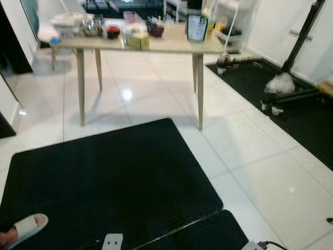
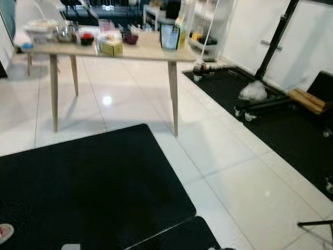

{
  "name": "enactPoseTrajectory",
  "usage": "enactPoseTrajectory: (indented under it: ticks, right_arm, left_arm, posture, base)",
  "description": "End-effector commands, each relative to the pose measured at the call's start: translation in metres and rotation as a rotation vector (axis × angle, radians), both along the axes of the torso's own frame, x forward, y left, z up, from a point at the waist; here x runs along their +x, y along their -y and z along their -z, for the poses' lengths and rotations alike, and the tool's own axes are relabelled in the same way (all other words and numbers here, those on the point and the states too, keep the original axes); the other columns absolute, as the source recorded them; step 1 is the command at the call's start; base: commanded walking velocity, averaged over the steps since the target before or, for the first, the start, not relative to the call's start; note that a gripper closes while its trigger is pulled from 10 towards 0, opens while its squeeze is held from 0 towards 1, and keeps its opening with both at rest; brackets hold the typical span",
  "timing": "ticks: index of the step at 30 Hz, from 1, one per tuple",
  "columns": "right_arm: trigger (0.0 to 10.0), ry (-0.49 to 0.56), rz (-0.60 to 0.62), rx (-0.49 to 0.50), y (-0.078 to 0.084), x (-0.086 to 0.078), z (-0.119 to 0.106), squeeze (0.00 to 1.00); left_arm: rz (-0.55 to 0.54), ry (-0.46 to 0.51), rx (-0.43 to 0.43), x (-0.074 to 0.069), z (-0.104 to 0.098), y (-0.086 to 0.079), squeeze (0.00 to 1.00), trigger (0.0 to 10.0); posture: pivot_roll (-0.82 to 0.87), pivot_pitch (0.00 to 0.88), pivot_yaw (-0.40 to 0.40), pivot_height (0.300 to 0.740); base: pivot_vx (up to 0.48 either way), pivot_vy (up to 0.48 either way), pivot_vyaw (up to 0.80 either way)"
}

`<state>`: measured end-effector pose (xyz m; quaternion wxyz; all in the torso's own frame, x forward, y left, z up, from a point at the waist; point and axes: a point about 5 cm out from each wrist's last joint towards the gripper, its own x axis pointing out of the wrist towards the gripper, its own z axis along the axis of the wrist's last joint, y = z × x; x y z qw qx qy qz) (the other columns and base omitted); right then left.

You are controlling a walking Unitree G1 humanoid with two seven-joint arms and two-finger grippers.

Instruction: Restocking fridge

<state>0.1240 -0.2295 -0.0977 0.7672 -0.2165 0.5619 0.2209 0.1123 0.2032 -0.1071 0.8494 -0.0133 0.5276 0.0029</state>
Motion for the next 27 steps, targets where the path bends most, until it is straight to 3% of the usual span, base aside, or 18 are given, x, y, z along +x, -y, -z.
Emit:
enactPoseTrajectory:
  ticks: [1,27]
  right_arm:
    - [10.0,0.001,-0.006,-0.026,0.0022,0.0003,-0.0002,0.00]
    - [10.0,-0.031,-0.002,-0.112,0.0100,-0.0067,0.0014,0.00]
  left_arm:
    - [0.012,-0.016,0.001,-0.0027,0.0009,0.0000,0.00,10.0]
    - [0.006,-0.007,0.010,0.0006,-0.0008,-0.0047,0.00,10.0]
  posture:
    - [-0.06,0.000,-0.039,0.740]
    - [-0.03,0.000,-0.053,0.740]
  base:
    - [0.330,0.000,0.00]
    - [0.330,0.000,0.00]
